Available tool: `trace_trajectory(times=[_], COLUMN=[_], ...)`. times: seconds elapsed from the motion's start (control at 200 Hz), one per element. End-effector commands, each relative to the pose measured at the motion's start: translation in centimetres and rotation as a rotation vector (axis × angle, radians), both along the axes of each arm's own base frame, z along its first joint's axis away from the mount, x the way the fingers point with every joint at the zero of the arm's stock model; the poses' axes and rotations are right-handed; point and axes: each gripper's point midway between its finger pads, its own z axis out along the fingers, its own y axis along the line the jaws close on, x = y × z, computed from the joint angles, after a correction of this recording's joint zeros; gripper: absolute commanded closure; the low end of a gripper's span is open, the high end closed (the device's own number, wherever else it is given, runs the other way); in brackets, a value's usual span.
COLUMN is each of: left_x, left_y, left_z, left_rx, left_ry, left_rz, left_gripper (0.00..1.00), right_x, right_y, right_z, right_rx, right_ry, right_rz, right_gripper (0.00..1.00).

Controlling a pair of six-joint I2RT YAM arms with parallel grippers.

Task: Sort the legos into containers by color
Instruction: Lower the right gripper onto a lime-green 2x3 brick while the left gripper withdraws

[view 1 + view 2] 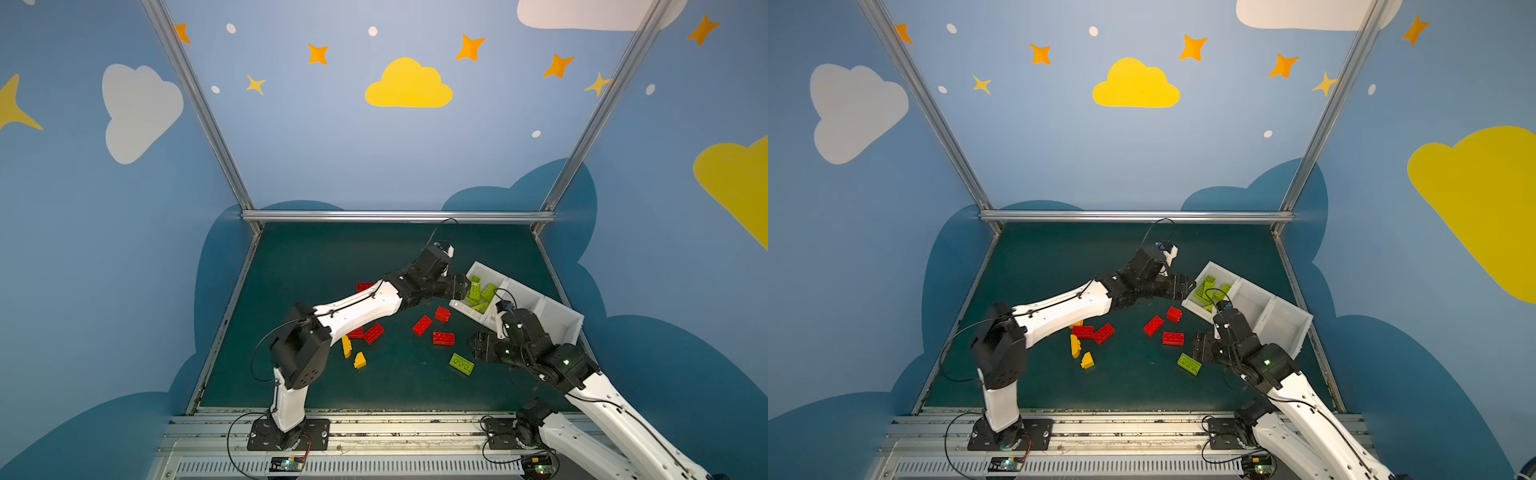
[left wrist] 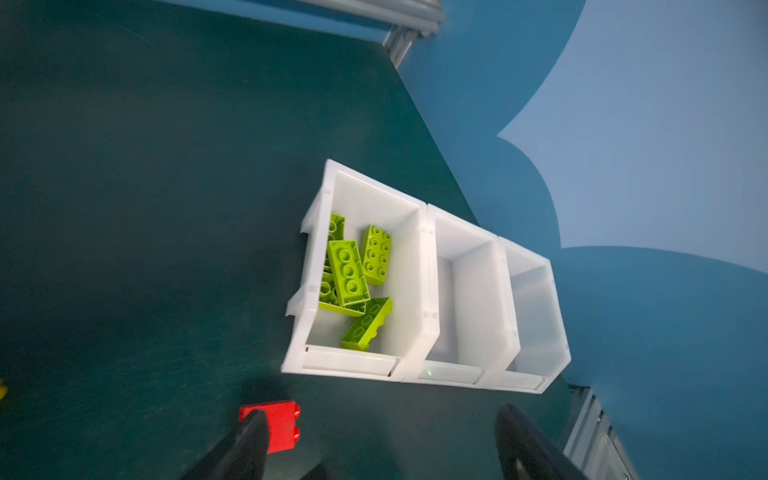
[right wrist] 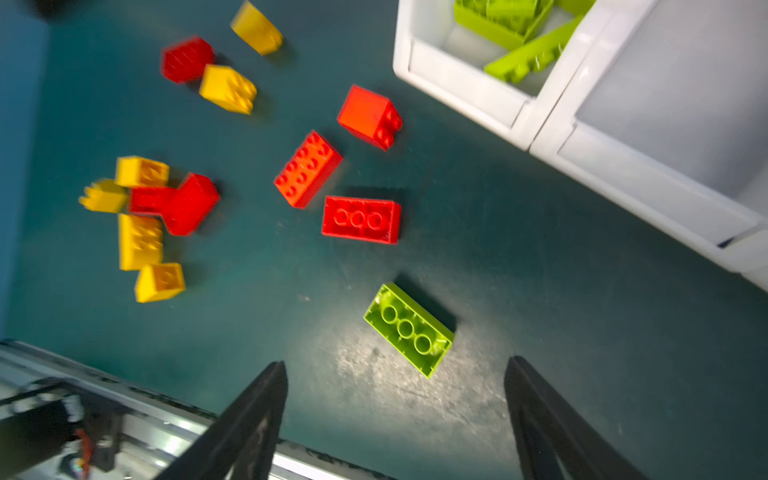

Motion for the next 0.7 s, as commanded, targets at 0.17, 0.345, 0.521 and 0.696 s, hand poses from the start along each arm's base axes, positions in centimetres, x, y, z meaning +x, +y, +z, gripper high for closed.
trace_trajectory(times=[0.17, 0.345, 0.521, 0.696], left_x=[-2.6, -4.9, -6.4, -7.1], left_y=[7.6, 11.0, 13.1, 14.4], left_z=[-2.8, -5.5, -7.3, -8.7], left_rx=[0.013, 0.026, 0.052, 0.065], left_ry=[-0.035, 0.002, 0.026, 0.047], left_rz=[0.179, 0.221, 0.248, 0.271], left_gripper=[0.16, 0.16, 0.16, 0.16], right_x=[-0.6, -0.7, -0.9, -1.2], right_y=[0.3, 1.3, 2.4, 3.0], right_z=[-3.1, -5.2, -7.0, -8.9], right_rx=[-0.192, -0.221, -0.244, -0.280], right_ry=[0.048, 0.086, 0.150, 0.226], right_rz=[-0.027, 0.026, 0.071, 0.103], right_gripper=[0.20, 0.19, 0.19, 0.19])
